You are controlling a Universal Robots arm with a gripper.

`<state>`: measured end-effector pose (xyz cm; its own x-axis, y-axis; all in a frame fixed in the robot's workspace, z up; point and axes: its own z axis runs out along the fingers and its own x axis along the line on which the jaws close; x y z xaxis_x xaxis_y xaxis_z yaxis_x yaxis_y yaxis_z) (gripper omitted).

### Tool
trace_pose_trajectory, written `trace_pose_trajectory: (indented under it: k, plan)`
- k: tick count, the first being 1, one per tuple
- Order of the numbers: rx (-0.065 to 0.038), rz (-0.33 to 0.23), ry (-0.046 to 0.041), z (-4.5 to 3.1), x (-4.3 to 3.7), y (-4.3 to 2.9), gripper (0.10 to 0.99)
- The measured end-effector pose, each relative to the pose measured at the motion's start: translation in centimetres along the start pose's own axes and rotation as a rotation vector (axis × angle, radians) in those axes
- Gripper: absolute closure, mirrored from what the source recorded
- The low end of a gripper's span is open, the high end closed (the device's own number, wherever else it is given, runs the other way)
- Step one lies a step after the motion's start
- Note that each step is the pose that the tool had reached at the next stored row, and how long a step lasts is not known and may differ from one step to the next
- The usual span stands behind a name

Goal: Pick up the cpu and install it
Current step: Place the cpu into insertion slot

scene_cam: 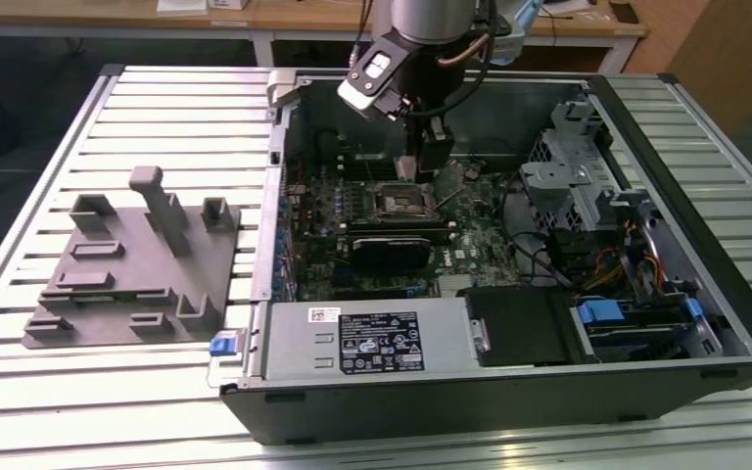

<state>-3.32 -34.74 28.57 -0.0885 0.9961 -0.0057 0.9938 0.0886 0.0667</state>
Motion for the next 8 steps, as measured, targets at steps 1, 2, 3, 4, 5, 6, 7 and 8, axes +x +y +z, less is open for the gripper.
trace_pose_trajectory:
  k: [1, 2, 3, 4, 5, 6, 7, 8]
  plan:
    - [0.0, 0.004, -0.0003, 0.03, 0.0, 0.0, 0.561]
    - [0.0, 0.009, -0.0006, 0.08, 0.02, -0.01, 0.561]
    - [0.0, 0.013, -0.0009, 0.16, 0.04, -0.01, 0.561]
    - [0.0, 0.016, -0.0011, 0.26, 0.09, -0.02, 0.561]
    - [0.0, 0.017, -0.0012, 0.38, 0.16, -0.02, 0.561]
    - [0.0, 0.017, -0.0012, 0.53, 0.24, -0.02, 0.561]
    - [0.0, 0.018, -0.0013, 0.69, 0.4, -0.01, 0.561]
    - [0.0, 0.02, -0.0014, 0.85, 0.62, 0.0, 0.561]
